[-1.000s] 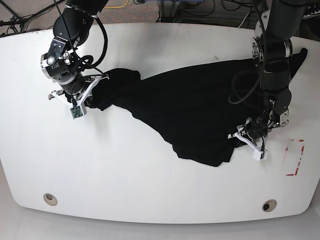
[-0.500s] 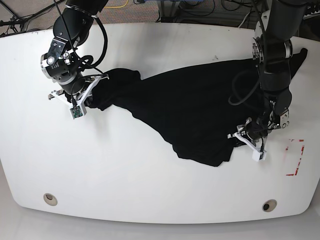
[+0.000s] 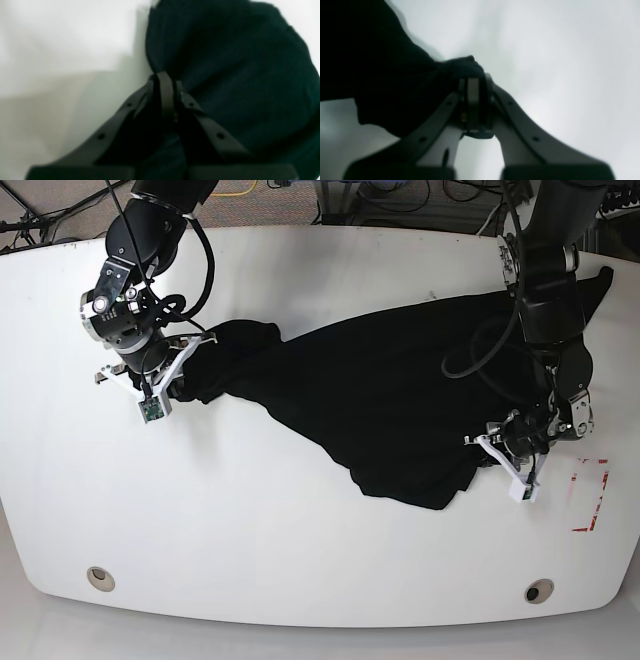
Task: Fold the T-shirt properly
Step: 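Grasp the shirt hem with the left gripper, then lift the shirt with both grippers and pull it toward the table edge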
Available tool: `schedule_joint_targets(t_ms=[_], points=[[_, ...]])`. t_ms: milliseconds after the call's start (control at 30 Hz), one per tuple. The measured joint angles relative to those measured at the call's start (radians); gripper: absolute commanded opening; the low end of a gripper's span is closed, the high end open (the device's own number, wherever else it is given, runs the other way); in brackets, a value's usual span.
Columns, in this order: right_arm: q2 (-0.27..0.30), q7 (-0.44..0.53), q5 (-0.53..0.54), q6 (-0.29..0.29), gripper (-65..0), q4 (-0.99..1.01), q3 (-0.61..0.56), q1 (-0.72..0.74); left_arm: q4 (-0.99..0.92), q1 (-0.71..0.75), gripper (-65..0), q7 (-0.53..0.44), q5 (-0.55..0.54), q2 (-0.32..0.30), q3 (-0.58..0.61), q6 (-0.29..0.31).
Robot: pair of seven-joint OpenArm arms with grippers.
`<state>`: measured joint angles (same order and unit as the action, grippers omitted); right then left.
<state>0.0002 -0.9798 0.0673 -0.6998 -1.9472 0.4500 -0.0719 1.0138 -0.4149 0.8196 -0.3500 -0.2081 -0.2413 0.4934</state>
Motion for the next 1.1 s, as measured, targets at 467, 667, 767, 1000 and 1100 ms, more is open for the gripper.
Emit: schedule_joint_targets(t_ms=[467,667,767,1000,1100], points=[[0.0,-0.001,-0.004,0.0,-62.9,0.112,-0.004,0.103,0.487,0.1,-65.0,0.276,-0.008,0.004,-0.132,0.004],[0.01,-0.001,-0.008,0.0,-62.9,0.152,-0.005,0.16,0.636,0.099,-65.0,0.364,-0.002,-0.004,-0.188,0.004],[0.026,-0.001,-0.003,0.0,-62.9,0.171,-0.006,0.196,0.685,0.094,-65.0,0.38,-0.002,-0.003,-0.191,0.004],[0.07,-0.008,-0.003,0.0,-62.9,0.25,-0.006,0.327,0.718,0.011,-65.0,0.391,-0.011,-0.026,-0.187,0.005],[0.088,-0.008,0.001,0.0,-62.9,0.258,-0.006,0.375,0.74,-0.023,-65.0,0.391,-0.009,-0.035,-0.194,0.005]])
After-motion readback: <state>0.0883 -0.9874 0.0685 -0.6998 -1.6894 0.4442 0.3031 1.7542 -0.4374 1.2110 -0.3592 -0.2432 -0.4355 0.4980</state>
